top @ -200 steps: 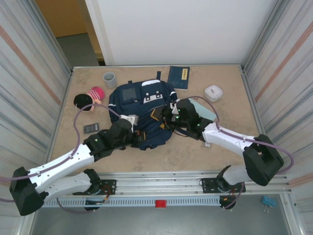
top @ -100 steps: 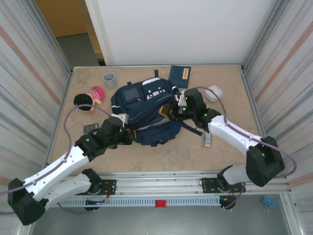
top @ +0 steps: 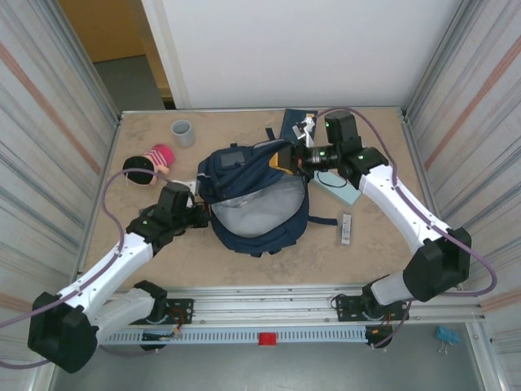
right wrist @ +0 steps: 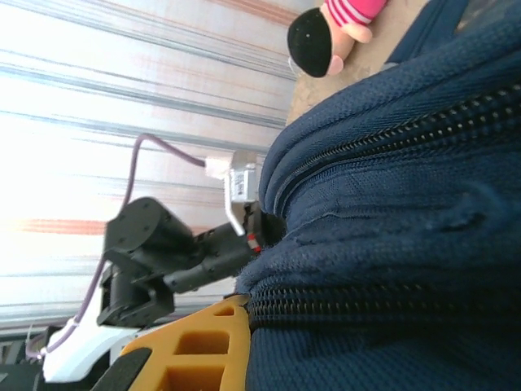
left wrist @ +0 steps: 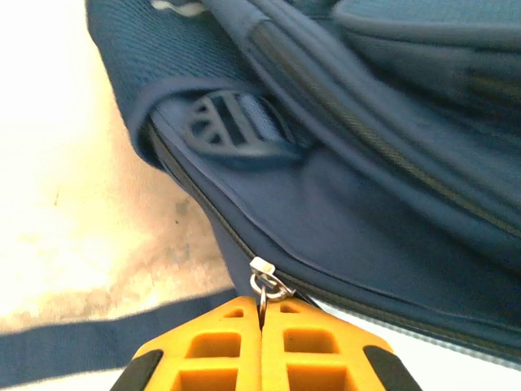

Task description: Pack books, pencil case, and school supplies into a backpack

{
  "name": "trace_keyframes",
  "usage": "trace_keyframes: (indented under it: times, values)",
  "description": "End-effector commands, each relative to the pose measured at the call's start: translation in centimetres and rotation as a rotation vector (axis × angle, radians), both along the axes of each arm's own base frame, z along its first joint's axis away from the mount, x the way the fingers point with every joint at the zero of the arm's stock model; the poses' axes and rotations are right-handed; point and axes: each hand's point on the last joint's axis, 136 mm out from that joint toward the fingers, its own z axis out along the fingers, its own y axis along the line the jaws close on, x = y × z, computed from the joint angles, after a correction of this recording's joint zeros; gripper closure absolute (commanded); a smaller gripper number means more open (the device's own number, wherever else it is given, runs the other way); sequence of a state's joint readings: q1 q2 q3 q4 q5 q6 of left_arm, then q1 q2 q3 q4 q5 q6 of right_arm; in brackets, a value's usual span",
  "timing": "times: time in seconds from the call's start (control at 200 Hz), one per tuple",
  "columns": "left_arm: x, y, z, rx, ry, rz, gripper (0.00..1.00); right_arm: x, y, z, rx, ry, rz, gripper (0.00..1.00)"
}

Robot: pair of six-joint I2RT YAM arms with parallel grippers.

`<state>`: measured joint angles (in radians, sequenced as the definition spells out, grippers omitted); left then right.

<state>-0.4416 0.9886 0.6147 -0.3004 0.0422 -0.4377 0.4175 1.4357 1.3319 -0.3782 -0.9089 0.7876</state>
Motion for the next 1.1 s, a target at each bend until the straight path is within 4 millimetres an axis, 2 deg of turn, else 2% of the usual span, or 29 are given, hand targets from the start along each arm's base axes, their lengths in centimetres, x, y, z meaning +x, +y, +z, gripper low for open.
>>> trace_keyframes:
  times: [0.0,0.19,0.336,0.581,0.817,0.857,0.917,0.952,1.017,1.097]
  values:
    - [1.9,-0.1,0.4,0.003,-0.107,-0.025,1.0,-1.9,0.2,5.6,0.102,-0.165,0.16,1.0]
    - [2.6,-0.6,0.6,-0.009,-0.179,-0.065,1.0,-0.6,-0.4,5.5,0.097,-0.148,0.141,1.0]
    - [3.6,0.6,0.1,0.036,-0.212,-0.045,1.0,-1.6,0.0,6.8,0.144,-0.166,0.21,1.0]
    - [5.6,2.2,-1.1,0.057,-0.231,0.005,1.0,-4.3,-0.1,8.1,0.099,-0.231,0.288,1.0]
    - [6.7,1.7,-1.6,0.053,-0.209,-0.001,1.0,-3.7,0.9,8.2,0.123,-0.223,0.279,1.0]
    - [6.7,1.7,-1.5,0.053,-0.212,0.003,0.93,-3.6,1.2,8.3,0.129,-0.229,0.278,1.0]
    - [6.4,1.5,-0.9,0.041,-0.213,-0.009,0.7,-3.1,1.5,7.9,0.108,-0.233,0.255,1.0]
    - [6.1,1.3,-0.2,0.027,-0.208,-0.029,0.6,-2.6,1.4,7.4,0.074,-0.228,0.228,1.0]
    - [5.3,1.0,1.6,0.009,-0.203,-0.045,0.54,-2.1,1.4,6.5,0.04,-0.218,0.212,1.0]
    - [4.5,1.9,4.1,0.007,-0.209,-0.002,0.47,-1.3,1.3,5.5,0.001,-0.214,0.18,1.0]
